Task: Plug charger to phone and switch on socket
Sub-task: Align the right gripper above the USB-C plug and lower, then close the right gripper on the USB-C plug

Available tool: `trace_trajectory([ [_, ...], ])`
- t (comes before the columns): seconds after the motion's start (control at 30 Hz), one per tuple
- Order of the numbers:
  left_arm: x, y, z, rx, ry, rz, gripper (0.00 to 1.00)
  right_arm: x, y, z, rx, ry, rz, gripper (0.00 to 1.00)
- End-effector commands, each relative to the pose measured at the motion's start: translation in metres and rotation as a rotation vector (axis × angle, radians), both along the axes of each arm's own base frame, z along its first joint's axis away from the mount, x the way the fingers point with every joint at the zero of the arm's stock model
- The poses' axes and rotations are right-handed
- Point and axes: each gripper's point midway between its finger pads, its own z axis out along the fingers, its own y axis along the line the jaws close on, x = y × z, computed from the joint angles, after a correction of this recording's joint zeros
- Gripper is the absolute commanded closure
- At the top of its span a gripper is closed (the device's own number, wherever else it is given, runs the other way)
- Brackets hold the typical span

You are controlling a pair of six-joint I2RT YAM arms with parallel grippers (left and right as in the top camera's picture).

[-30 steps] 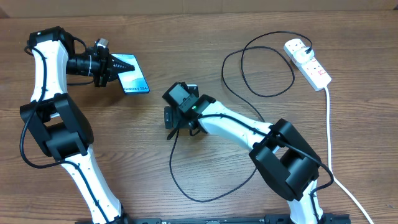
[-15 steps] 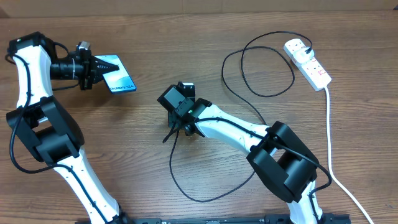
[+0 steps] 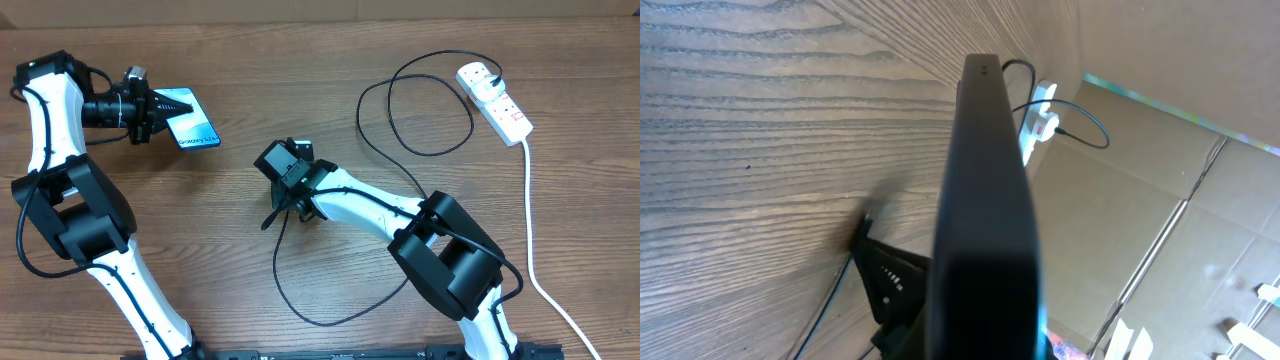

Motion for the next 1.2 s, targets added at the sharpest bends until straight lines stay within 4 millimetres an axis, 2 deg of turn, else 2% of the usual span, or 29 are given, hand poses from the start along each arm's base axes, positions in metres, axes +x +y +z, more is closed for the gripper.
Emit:
trace_trajectory([
  [0.0, 0.002, -0.006, 0.01, -0.044, -0.006, 0.01, 0.96, -0.011, -0.003, -0.014, 0.004, 0.074, 0.043, 0.96],
  [0.13, 0.002, -0.006, 0.009, -0.04, -0.012, 0.006, 0.96, -0.001, -0.012, -0.014, 0.009, 0.079, 0.016, 0.96],
  [0.27, 0.002, -0.006, 0.009, -0.039, -0.015, 0.004, 0.96, 0.002, -0.012, -0.009, 0.065, 0.118, 0.093, 0.96],
  [0.37, 0.002, -0.006, 0.009, -0.038, -0.022, 0.0, 0.96, 0.002, -0.014, 0.0, 0.136, 0.171, 0.1, 0.96],
  [0.53, 0.002, -0.009, 0.01, -0.036, -0.039, -0.014, 0.96, -0.006, -0.006, 0.021, 0.302, 0.255, 0.227, 0.96],
  [0.7, 0.003, -0.02, 0.01, -0.039, -0.046, -0.04, 0.96, -0.014, -0.001, 0.039, 0.442, 0.336, 0.269, 0.96],
  [0.87, 0.006, -0.029, 0.01, -0.031, -0.064, -0.063, 0.96, -0.016, -0.001, 0.048, 0.468, 0.337, 0.297, 0.96],
  [0.93, 0.007, -0.035, 0.01, -0.03, -0.069, -0.075, 0.96, -0.022, 0.003, 0.059, 0.508, 0.343, 0.338, 0.96],
  [1.03, 0.007, -0.037, 0.009, -0.03, -0.07, -0.08, 0.96, -0.016, -0.002, 0.068, 0.514, 0.325, 0.322, 0.96],
  [1.1, 0.008, -0.037, 0.009, -0.027, -0.076, -0.08, 0.96, -0.013, -0.005, 0.067, 0.499, 0.315, 0.303, 0.96],
  [1.17, 0.01, -0.035, 0.009, -0.024, -0.085, -0.076, 0.96, -0.007, -0.015, 0.058, 0.431, 0.308, 0.231, 0.94],
])
